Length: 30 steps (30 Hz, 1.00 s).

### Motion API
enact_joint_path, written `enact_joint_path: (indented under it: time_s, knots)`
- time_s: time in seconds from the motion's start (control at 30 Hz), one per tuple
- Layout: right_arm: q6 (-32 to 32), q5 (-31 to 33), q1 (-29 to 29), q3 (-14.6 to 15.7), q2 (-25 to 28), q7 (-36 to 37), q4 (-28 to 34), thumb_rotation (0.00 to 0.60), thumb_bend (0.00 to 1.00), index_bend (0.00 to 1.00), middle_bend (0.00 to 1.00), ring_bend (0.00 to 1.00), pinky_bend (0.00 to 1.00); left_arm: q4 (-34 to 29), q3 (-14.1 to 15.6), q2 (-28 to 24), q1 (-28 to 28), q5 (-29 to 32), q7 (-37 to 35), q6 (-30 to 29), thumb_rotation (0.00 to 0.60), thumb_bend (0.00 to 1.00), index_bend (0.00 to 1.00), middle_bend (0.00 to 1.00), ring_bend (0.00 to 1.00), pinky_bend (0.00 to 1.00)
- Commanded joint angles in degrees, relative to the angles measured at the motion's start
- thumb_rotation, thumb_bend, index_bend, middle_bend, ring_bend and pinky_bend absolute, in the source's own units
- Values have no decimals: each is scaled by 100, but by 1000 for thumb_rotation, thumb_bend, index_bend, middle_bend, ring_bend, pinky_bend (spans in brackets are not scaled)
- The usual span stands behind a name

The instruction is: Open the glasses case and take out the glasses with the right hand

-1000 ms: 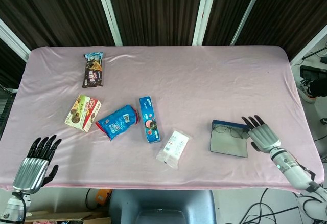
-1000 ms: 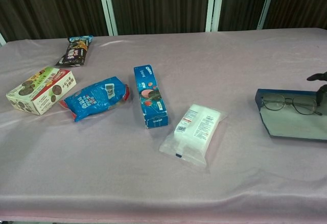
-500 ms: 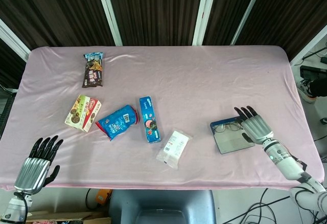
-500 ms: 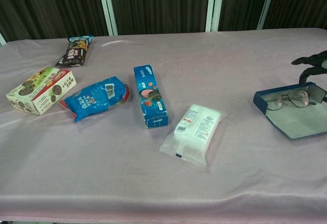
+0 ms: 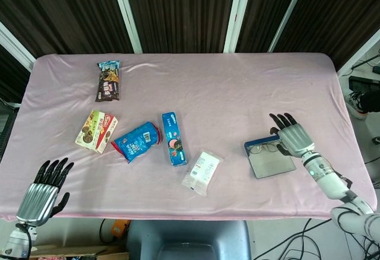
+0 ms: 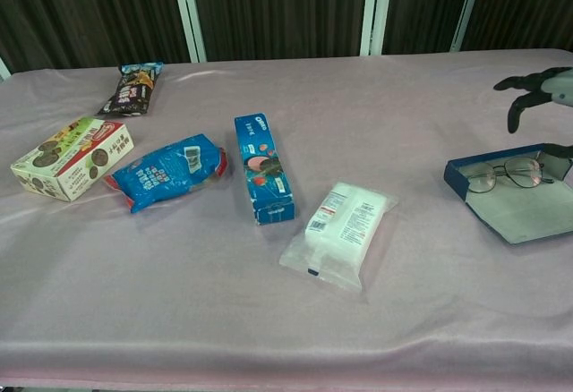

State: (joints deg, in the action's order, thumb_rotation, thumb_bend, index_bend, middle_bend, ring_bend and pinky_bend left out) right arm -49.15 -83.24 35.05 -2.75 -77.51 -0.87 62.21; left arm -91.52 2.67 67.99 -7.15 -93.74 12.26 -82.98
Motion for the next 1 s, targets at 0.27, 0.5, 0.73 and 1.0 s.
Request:
enact_joint_path:
  time_s: [0.27,0.5,0.73,1.0]
  knots:
    - [494,421,293,-132,-465,-414,-454,600,539,500,0,0,0,2,-5,-3,-12,12,-6,22,600,390,0,0,0,0]
    - [559,435,311,-82,-524,-411,-563,600,540,527,0,0,0,0,-5,3,-18,10,8,30,600,391,0,0,0,0]
    - [610,455,347,-65,-663,-420,-712,600,545,555,0,0,0,0,-17,-7,-22,30,-8,32,600,391,0,0,0,0]
    - [607,499,366,-84,-658,-439,-661,600,542,561,0,0,0,7,-9,-22,-16,11,-49,12,600,391,0,0,0,0]
